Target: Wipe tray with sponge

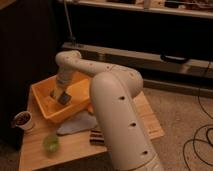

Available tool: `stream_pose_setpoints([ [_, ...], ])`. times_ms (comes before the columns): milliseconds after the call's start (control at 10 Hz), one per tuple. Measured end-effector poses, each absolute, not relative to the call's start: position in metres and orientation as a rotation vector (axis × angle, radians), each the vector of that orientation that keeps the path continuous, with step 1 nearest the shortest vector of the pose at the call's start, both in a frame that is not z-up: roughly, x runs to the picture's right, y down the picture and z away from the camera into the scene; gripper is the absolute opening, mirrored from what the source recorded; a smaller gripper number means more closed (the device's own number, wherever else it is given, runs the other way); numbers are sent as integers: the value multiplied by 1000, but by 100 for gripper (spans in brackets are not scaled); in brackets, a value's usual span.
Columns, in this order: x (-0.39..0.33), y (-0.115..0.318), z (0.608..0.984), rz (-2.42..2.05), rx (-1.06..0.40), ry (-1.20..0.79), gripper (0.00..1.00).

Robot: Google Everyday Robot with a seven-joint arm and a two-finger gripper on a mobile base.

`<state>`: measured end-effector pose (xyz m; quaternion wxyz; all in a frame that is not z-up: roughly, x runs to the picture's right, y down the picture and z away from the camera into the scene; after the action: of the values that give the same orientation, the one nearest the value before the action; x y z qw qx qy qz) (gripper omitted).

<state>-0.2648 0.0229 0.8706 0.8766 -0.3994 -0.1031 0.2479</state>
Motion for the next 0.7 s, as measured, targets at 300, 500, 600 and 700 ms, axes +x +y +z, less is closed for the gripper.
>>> stream_pose_setpoints([
  [300,-216,22,880,555,-820,-162,0],
  [500,-181,9,893,586,-800,-121,0],
  [600,-168,0,899,606,-785,-106,0],
  [700,-157,-10,904,627,-769,-85,0],
])
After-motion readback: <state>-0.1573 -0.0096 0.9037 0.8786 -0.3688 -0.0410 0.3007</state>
